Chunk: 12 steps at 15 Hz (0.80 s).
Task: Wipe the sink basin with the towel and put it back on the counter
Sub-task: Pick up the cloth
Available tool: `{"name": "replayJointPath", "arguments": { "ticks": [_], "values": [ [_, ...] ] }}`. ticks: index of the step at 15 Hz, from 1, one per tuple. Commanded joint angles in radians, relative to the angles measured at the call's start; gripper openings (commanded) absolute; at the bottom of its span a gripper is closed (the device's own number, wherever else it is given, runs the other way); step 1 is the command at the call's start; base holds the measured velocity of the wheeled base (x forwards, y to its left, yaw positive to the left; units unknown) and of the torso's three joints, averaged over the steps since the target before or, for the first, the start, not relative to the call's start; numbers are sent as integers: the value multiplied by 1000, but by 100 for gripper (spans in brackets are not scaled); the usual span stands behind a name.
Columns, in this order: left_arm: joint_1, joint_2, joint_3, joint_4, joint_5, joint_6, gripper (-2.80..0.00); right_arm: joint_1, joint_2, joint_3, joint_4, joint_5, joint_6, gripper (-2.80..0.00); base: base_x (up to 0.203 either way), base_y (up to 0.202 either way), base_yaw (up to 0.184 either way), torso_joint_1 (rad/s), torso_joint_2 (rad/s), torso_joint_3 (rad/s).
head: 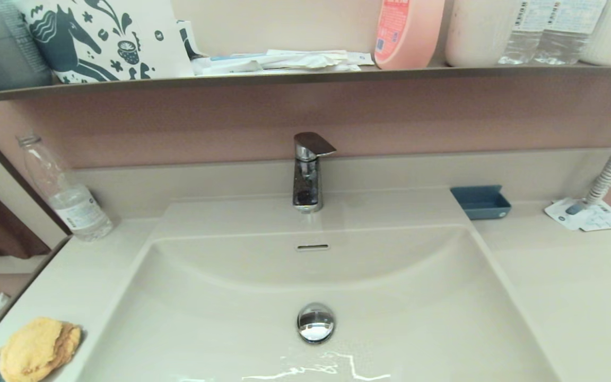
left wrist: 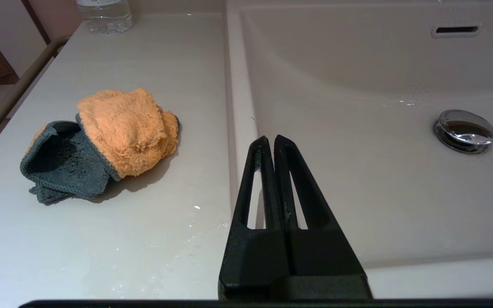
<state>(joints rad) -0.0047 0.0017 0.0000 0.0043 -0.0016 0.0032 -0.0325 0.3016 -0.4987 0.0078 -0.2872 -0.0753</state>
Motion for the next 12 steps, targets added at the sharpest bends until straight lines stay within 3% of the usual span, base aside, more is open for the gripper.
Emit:
{"name": "replayJointPath", "arguments": {
  "ticks": [1,4,7,12],
  "values": [
    [0,0,0,0,0,0,-280,46,-65,18,47,49,18,-280,0,0,0,0,0,0],
    [0,0,0,0,0,0,-280,45,-124,116,100,118,89,-280,0,0,0,0,0,0],
    [0,0,0,0,0,0,-280,33,-231,218,106,242,130,-280,0,0,0,0,0,0],
    [0,0,0,0,0,0,-280,32,-302,385,69,270,148,-280,0,0,0,0,0,0]
  ]
}}
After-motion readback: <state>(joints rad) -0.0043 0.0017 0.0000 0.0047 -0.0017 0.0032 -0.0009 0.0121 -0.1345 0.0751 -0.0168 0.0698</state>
